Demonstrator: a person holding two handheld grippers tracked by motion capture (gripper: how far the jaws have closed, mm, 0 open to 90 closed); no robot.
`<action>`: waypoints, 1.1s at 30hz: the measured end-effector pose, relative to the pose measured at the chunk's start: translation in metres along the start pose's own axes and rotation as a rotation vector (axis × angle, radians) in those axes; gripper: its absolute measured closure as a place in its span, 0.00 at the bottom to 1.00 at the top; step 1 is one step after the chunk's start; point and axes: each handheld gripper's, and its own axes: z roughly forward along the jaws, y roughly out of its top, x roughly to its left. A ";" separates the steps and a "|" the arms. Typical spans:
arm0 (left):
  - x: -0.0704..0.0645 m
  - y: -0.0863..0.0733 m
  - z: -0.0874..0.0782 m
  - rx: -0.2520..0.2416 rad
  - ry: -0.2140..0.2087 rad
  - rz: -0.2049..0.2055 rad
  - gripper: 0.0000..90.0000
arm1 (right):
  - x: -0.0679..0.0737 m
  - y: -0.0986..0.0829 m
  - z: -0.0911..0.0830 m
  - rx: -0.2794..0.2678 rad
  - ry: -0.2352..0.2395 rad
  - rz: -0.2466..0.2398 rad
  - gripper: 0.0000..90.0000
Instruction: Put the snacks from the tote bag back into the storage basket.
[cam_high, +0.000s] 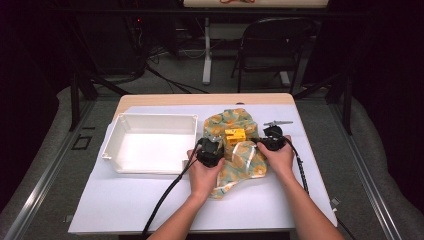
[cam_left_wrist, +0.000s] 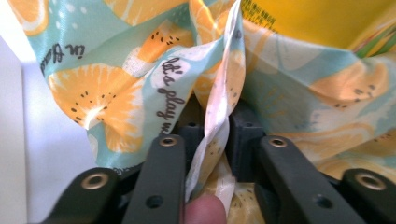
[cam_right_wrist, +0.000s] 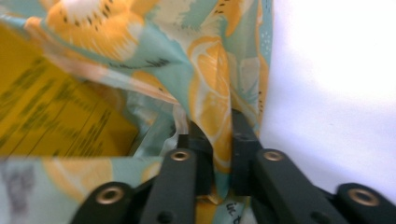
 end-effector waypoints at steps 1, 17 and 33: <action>0.000 0.001 -0.002 -0.003 -0.005 -0.004 0.83 | 0.001 -0.002 -0.005 -0.024 0.010 -0.007 0.82; 0.001 0.015 -0.060 -0.147 -0.110 -0.058 0.68 | 0.039 0.002 -0.089 -0.331 0.038 -0.119 0.42; 0.028 0.037 -0.054 -0.151 -0.113 -0.077 0.93 | 0.042 0.016 -0.063 -0.272 0.106 -0.153 1.00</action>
